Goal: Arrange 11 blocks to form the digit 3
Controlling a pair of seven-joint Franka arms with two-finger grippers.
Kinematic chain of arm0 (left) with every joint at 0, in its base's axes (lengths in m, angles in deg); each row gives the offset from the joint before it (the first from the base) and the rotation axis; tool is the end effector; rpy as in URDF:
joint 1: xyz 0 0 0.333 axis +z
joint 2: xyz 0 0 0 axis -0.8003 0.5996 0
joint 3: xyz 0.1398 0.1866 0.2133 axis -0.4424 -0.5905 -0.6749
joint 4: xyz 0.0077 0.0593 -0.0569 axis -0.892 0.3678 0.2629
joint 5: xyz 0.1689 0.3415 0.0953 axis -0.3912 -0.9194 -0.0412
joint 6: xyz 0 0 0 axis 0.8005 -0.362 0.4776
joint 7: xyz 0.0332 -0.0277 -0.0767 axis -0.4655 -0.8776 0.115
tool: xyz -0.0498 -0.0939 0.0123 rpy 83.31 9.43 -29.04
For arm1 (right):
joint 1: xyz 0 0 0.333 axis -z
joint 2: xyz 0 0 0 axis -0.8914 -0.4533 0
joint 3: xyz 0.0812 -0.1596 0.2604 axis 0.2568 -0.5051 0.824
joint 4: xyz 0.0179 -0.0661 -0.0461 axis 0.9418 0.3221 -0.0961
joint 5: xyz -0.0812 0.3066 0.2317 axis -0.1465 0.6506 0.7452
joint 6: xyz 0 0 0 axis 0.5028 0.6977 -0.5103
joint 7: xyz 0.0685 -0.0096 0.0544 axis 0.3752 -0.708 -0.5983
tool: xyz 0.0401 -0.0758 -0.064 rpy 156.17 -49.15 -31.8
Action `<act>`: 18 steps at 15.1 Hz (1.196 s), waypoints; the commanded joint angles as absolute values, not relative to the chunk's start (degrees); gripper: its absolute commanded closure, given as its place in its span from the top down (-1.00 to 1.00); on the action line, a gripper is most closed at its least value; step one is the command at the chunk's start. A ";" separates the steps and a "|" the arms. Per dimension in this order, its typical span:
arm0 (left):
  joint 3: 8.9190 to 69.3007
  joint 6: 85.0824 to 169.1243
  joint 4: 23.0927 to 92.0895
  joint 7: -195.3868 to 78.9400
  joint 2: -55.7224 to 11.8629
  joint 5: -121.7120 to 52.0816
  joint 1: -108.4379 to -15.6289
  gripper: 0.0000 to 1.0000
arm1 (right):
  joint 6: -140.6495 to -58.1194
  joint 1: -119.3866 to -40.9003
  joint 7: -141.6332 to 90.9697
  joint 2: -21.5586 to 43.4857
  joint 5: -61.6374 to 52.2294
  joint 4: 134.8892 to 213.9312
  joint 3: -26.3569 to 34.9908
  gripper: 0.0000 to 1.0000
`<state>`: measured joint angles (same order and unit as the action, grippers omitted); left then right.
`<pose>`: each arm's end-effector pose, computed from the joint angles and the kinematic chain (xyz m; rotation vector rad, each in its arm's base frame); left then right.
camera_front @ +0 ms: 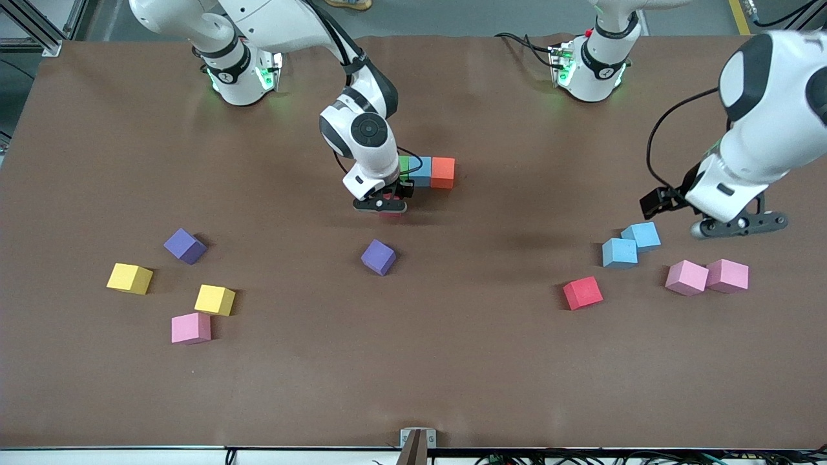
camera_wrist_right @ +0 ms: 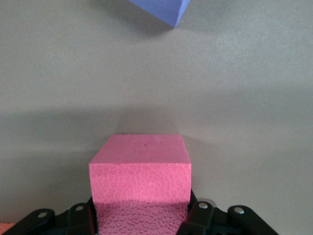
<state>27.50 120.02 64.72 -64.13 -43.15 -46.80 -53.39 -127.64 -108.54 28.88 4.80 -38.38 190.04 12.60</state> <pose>0.5766 -0.0642 0.4721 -3.0960 -0.1210 0.0220 0.4047 0.4531 0.1965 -3.1069 0.1046 0.0766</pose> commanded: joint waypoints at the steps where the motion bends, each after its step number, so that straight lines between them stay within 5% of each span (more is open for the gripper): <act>1: 28.08 124.44 64.31 -64.25 -38.34 -45.92 -53.51 1.00 | -127.64 -109.98 30.85 3.32 -38.56 190.08 12.49 -0.11; 12: 28.25 128.24 48.33 -72.77 -15.22 -46.00 -55.97 1.00 | -127.73 -110.77 30.94 3.31 -38.65 190.88 12.75 -0.05; 18: 28.08 131.23 47.53 -82.00 -10.82 -46.71 -57.81 1.00 | -127.73 -110.77 30.94 3.31 -38.56 190.88 13.19 -0.05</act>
<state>28.36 131.47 49.39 -79.62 -12.18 -46.80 -56.39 -127.23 -109.66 29.00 4.81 -38.38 190.04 12.65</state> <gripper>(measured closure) 0.000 0.396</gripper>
